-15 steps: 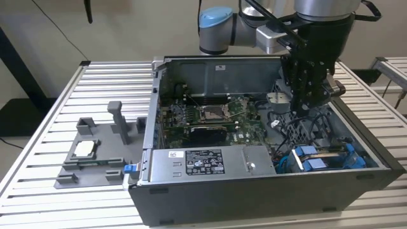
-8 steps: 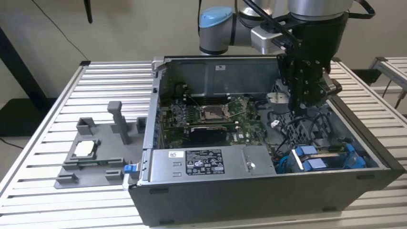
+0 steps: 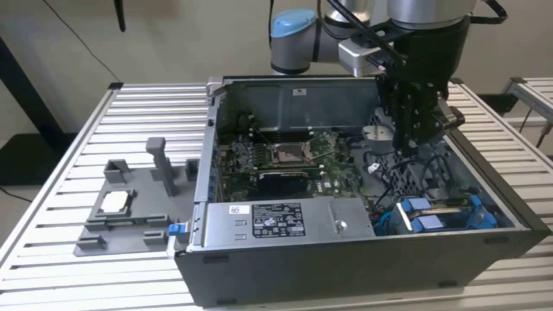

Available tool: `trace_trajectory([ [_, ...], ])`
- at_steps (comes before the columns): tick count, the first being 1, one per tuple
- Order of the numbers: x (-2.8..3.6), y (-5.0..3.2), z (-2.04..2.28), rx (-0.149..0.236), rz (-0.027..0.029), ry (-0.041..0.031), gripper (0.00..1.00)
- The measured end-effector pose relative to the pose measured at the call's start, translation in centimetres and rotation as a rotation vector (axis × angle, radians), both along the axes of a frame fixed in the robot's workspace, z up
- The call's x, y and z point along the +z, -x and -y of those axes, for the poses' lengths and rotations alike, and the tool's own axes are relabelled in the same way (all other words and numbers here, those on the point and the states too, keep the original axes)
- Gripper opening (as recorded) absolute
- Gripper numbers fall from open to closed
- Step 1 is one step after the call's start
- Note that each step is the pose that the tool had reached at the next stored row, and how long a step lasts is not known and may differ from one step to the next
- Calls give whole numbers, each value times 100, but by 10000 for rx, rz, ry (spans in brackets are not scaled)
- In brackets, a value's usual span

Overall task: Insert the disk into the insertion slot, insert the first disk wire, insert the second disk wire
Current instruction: 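Insert the second disk wire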

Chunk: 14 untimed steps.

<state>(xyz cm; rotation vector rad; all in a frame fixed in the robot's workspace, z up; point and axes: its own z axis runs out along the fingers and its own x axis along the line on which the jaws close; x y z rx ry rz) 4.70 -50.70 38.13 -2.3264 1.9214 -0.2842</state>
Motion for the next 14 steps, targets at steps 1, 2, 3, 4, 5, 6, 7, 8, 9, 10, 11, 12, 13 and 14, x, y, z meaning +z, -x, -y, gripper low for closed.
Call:
trace_trajectory([
  [1, -3, 2, 0, 8, 5, -2, 27],
  [2, -8, 4, 0, 15, 13, -3, 27],
  [3, -11, 6, 0, 24, 23, -2, 27],
  [4, -14, 7, 0, 33, 31, -1, 27],
  [5, -16, 8, 0, 42, 38, 0, 27],
  [6, -18, 9, 0, 49, 42, 0, 27],
  [7, -20, 10, 0, 54, 45, 0, 27],
  [8, -21, 10, 0, 59, 46, -1, 27],
  [9, -21, 11, 0, 63, 46, 0, 25],
  [10, -21, 11, 0, 65, 47, -1, 25],
  [11, -21, 11, 0, 66, 47, -1, 25],
  [12, -21, 11, 0, 67, 47, -1, 18],
  [13, -22, 11, 1, 67, 47, -2, 18],
  [14, -23, 11, 5, 67, 48, -5, 18],
])
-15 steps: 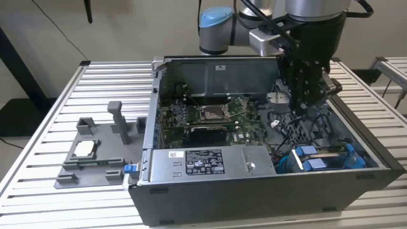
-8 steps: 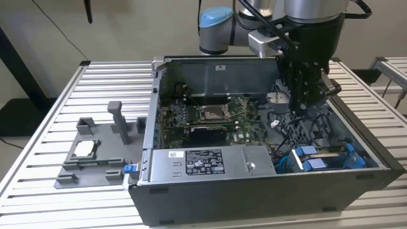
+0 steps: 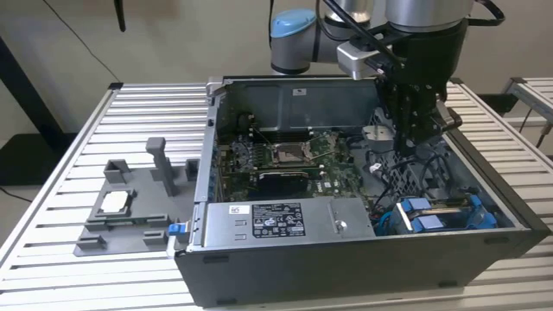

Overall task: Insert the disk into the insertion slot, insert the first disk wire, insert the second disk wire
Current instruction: 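Insert the second disk wire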

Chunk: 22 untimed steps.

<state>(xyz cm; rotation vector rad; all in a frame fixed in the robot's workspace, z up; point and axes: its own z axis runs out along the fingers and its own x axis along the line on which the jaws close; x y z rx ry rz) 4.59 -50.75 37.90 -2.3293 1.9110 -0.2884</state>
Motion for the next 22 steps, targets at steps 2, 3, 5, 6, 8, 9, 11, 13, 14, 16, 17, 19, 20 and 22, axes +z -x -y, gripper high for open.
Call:
trace_trajectory([
  [2, 1, 0, 13, -1, -1, -3, 18],
  [3, 1, -1, 22, 0, -1, -3, 18],
  [5, 0, -4, 48, 0, -2, -11, 16],
  [6, 0, -8, 66, 0, -5, -16, 16],
  [8, -1, -17, 104, 0, -10, -30, 16],
  [9, -2, -22, 125, 0, -14, -40, 16],
  [11, -4, -34, 166, 0, -19, -65, 16],
  [13, -8, -50, 209, 0, -27, -101, 16],
  [14, -9, -59, 227, 0, -33, -116, 16],
  [16, -12, -81, 265, 0, -59, -142, 16],
  [17, -13, -95, 284, 0, -82, -155, 16],
  [19, -16, -125, 318, -1, -150, -179, 16],
  [20, -17, -142, 333, 0, -190, -191, 16],
  [22, -18, -174, 363, -2, -276, -203, 16],
])
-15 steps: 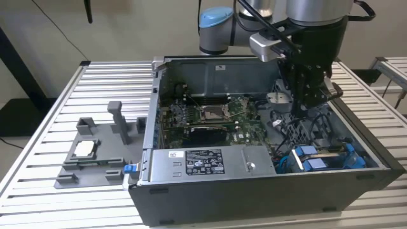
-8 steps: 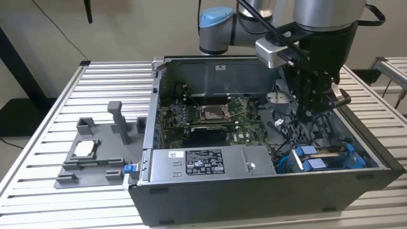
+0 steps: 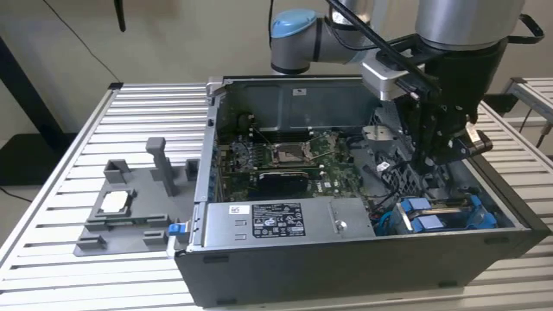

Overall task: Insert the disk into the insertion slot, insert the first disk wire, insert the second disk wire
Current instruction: 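Insert the second disk wire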

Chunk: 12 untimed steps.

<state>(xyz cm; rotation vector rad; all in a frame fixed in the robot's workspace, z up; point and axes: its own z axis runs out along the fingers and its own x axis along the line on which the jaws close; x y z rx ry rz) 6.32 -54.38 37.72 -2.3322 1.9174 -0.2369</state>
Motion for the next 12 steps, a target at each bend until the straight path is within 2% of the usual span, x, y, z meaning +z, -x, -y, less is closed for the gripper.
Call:
trace_trajectory([
  [3, -2, -65, 25, 1, -119, -1, 16],
  [7, -7, -144, 56, 0, -247, -1, 16],
  [8, -12, -162, 63, 1, -296, -2, 16],
  [10, -18, -193, 69, 1, -460, -21, 16],
  [12, -21, -222, 73, 2, -681, -57, 16],
])
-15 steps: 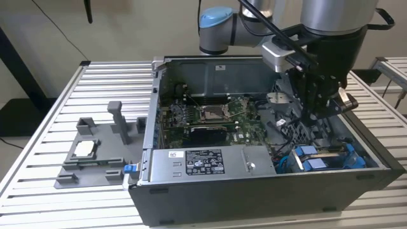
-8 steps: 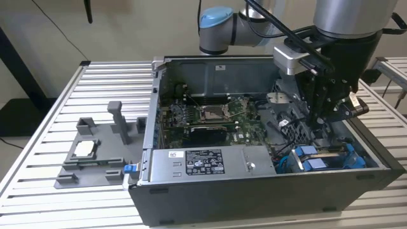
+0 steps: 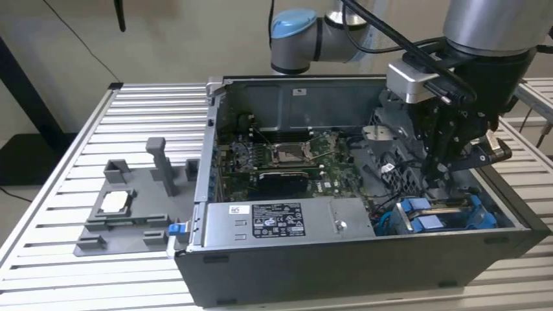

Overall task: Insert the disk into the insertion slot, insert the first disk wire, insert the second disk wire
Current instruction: 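Insert the second disk wire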

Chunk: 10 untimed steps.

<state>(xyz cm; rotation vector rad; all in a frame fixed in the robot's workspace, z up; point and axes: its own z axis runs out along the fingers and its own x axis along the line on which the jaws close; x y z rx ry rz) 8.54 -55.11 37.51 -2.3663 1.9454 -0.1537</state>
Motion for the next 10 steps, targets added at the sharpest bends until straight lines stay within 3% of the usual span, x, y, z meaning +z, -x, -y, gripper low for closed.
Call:
trace_trajectory([
  [2, -2, -28, 5, 0, -227, -32, 16],
  [4, -5, -51, 11, 0, -394, -64, 16],
  [5, -8, -58, 14, 0, -419, -93, 16],
  [10, -39, -63, 25, -128, -423, -266, 16],
])
